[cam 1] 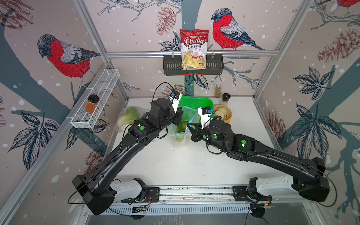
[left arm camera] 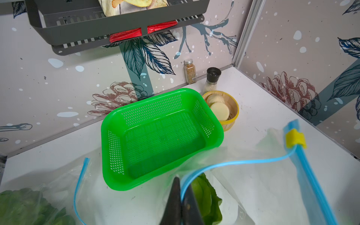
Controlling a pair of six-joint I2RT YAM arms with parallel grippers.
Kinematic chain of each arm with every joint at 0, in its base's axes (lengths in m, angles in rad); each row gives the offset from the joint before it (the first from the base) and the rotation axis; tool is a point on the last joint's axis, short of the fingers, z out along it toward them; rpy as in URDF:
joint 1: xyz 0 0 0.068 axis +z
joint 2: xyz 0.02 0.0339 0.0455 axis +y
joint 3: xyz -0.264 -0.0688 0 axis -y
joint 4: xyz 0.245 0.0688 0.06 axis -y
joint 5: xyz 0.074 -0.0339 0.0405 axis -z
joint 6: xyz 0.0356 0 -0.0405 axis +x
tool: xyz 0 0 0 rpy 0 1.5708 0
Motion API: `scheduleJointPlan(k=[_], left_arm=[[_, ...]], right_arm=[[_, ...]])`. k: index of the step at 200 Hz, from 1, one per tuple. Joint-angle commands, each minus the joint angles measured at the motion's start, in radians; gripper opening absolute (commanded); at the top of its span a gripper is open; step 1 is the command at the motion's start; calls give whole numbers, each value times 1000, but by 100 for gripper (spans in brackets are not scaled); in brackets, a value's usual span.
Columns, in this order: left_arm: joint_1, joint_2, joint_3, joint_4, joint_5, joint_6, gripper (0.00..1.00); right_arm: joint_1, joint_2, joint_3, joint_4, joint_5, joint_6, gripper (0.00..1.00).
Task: Put the chinese cabbages into a zipper bag and zip it
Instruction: Adjust the zipper food storage bag at the center of the board.
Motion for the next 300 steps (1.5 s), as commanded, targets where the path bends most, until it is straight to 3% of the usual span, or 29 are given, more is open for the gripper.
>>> scheduleJointPlan(k=[1,37,55,76,127,161,187,206,233,261,300], left_arm=[[10,17,-15,45,65,60,0],[28,40,-41,88,94,137,0],[28,39,-64,113,175,184,0],[30,51,-84,131,186,216,0],[31,74,-116,163,209,280,0],[31,97,-95,155,206,285,0],[33,103,-90,159,208,297,0],[33,105,-84,157,210,301,0],[33,106,-79,151,222,310,0],[33,105,-74,143,213,307,0],[35,105,-74,148,223,302,0]], right_arm=[[-4,22,-13,127,-63,-7,4],[-15,44,1,166,-81,-73,7],[-54,21,-38,205,-145,-70,21],[-107,-5,-82,229,-214,-72,33],[-242,-212,-169,192,-290,-147,46],[-399,-316,-229,141,-308,-195,54],[-580,-335,-320,168,-435,-218,54],[-699,-326,-400,277,-657,-233,55],[-761,-306,-458,408,-880,-310,55],[-802,-247,-475,496,-976,-353,54],[-843,-125,-473,622,-1018,-341,54]])
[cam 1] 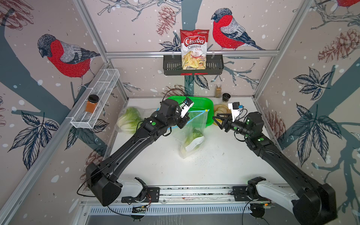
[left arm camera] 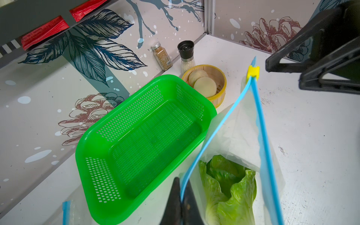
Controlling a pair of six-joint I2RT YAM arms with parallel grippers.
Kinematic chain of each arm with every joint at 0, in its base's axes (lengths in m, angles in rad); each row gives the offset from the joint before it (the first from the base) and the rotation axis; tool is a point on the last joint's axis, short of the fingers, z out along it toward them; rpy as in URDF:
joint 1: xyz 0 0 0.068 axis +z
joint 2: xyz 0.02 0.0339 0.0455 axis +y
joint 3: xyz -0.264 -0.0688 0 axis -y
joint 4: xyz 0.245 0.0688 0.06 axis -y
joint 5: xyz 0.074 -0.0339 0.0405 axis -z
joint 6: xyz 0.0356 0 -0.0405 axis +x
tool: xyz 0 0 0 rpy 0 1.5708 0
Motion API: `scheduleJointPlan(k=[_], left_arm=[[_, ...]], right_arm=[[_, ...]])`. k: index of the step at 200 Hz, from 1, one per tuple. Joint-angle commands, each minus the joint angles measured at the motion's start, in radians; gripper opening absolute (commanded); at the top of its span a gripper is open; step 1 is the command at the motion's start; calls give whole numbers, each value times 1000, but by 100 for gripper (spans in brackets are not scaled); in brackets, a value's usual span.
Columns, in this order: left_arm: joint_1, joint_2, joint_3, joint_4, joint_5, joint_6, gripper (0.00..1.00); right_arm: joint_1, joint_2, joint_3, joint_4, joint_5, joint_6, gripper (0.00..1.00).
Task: Put the chinese cabbages into a zipper bag and zip it
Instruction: Adjust the zipper food storage bag at the center of the board.
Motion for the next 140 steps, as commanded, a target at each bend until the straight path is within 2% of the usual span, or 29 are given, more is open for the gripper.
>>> scheduleJointPlan(k=[1,18,56,107,125,140], left_arm=[[1,0,6,37,17,1,0],[2,6,12,36,9,-5,0],[2,12,12,42,12,-2,0],[2,35,30,36,-4,1,0],[2,44,39,32,-4,1,0],[1,42,35,36,-7,1,0]], right_arm=[[-14,56,3,147,-92,-20,54],[-16,104,10,208,-193,-30,54],[-12,201,31,339,-273,1,55],[4,337,121,363,-382,6,60],[25,373,159,334,-413,-14,59],[36,392,187,300,-421,-29,54]])
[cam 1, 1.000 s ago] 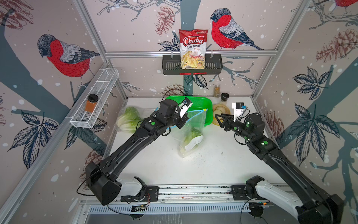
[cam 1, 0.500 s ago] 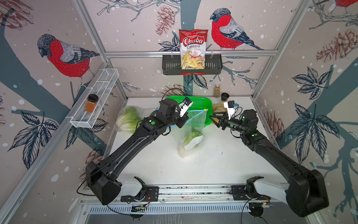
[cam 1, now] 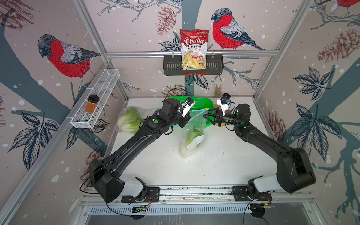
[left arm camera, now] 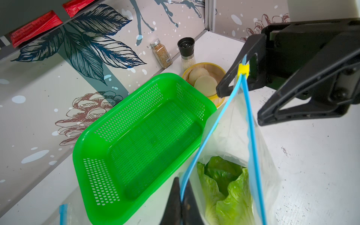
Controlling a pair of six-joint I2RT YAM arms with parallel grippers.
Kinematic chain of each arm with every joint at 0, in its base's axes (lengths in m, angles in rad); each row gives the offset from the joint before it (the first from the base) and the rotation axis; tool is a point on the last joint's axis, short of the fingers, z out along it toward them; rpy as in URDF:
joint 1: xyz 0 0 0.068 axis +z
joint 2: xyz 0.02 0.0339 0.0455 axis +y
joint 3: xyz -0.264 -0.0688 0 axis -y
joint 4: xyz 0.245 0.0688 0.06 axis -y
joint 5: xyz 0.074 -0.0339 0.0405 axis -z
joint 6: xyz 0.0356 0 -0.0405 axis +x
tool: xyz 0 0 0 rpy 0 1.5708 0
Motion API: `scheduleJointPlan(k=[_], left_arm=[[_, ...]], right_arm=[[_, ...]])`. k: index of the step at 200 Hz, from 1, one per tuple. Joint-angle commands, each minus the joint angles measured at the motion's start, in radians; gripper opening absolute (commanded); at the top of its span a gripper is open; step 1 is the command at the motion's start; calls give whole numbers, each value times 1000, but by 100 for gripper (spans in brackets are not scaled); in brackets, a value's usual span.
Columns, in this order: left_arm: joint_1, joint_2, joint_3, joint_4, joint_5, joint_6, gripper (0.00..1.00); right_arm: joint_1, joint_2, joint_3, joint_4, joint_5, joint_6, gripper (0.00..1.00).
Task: Put the chinese cabbages into a zipper bag and zip it
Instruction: Adjust the zipper food storage bag at the center of the board.
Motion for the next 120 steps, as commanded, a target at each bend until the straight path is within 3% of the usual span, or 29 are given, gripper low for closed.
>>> scheduleJointPlan(k=[1,30,69,120], left_arm=[[1,-1,8,36,-4,2,0],[2,-1,5,35,-28,8,0],[3,-3,9,39,-43,8,0],[6,-11,-1,41,-52,8,0]], right_arm=[[16,22,34,-3,-63,-18,54],[17,-4,-11,72,-59,32,42],[18,-60,-43,30,-27,21,23],[18,-133,-68,-32,26,-3,12]])
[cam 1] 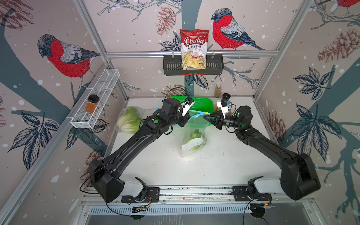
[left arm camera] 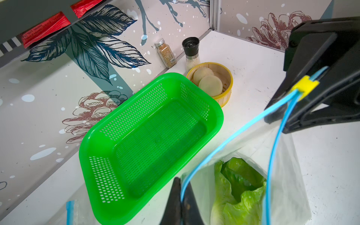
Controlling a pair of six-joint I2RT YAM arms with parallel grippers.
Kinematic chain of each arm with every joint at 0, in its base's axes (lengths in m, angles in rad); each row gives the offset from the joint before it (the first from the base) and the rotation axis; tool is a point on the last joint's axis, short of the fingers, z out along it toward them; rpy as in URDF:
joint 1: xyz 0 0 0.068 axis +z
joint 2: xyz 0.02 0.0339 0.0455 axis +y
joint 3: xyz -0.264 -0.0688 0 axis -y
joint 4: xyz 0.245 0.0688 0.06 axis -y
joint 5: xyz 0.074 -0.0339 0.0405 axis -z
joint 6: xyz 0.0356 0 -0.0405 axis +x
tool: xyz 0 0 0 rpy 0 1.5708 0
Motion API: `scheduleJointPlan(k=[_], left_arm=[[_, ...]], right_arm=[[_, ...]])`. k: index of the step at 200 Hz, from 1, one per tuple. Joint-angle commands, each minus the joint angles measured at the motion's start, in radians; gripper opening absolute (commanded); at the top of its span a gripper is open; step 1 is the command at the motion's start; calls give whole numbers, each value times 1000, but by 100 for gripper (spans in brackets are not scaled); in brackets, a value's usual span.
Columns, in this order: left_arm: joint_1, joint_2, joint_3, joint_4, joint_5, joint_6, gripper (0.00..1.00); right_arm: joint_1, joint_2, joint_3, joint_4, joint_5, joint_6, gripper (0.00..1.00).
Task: Put the chinese cabbages into a zipper bag and zip it
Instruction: Adjust the zipper food storage bag at the center of the board.
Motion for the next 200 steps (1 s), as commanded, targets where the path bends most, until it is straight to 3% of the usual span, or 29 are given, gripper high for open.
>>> scheduleJointPlan(k=[1,39,72,116,147,200], left_arm=[[4,-10,0,40,-21,5,0],[4,-25,-18,55,-5,2,0],[4,-36,-30,61,-12,0,0],[5,-84,-32,89,-42,-8,33],[6,-146,-61,164,-49,-9,36],[5,-191,-74,199,191,5,42]], right_arm=[[2,-26,0,-31,36,-22,12],[20,-63,3,-92,87,-45,0],[55,-78,30,-178,143,-79,0],[93,-112,45,-237,236,-71,0],[100,-132,62,-314,241,-100,0],[109,-190,45,-344,234,-136,0]])
